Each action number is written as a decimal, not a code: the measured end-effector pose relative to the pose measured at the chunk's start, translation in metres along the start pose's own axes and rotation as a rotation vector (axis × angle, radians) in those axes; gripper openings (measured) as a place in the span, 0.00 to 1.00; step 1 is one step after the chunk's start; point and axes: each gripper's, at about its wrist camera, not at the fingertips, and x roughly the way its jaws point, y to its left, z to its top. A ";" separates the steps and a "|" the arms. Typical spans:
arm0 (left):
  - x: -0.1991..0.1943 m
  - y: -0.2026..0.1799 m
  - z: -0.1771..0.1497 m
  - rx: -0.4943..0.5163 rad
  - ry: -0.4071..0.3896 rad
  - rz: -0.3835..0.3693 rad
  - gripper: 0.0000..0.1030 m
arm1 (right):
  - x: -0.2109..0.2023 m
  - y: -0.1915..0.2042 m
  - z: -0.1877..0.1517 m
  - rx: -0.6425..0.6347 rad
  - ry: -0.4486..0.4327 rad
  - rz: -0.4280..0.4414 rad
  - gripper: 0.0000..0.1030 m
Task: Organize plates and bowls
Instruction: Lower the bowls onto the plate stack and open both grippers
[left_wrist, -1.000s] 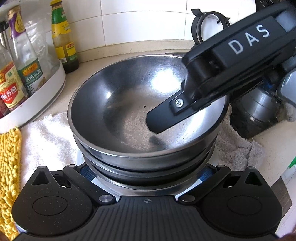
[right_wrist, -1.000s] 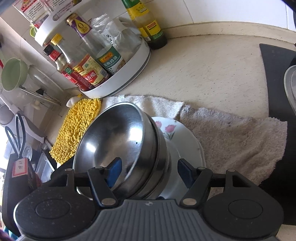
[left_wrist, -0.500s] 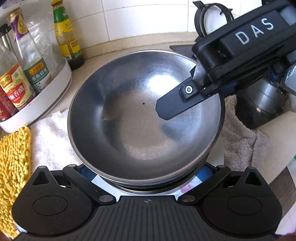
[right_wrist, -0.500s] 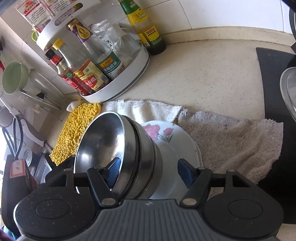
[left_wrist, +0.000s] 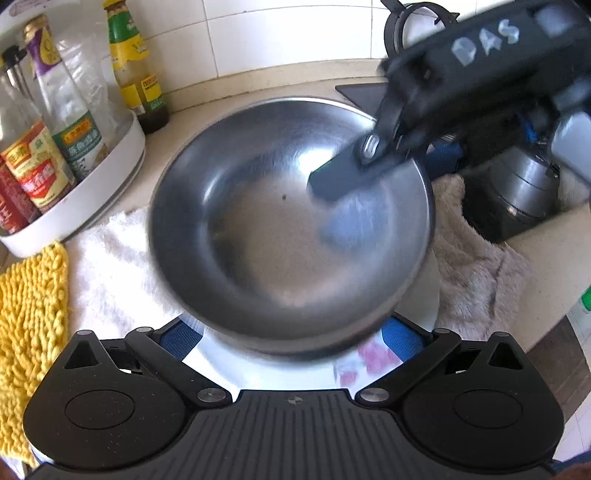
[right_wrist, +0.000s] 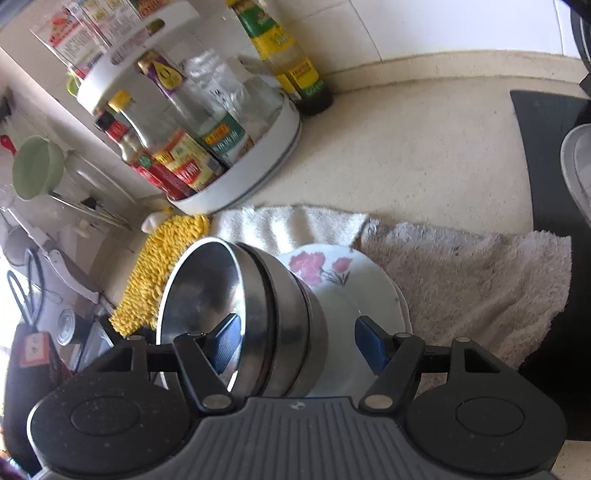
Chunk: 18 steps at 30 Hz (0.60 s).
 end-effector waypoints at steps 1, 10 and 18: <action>-0.004 0.001 -0.003 -0.004 -0.003 0.002 1.00 | -0.006 0.001 -0.001 -0.004 -0.014 0.003 0.86; -0.040 0.023 -0.025 -0.184 -0.043 0.047 1.00 | -0.053 0.015 -0.038 -0.065 -0.079 -0.003 0.86; -0.056 0.026 -0.033 -0.309 -0.066 0.125 1.00 | -0.069 0.040 -0.093 -0.096 -0.157 -0.117 0.86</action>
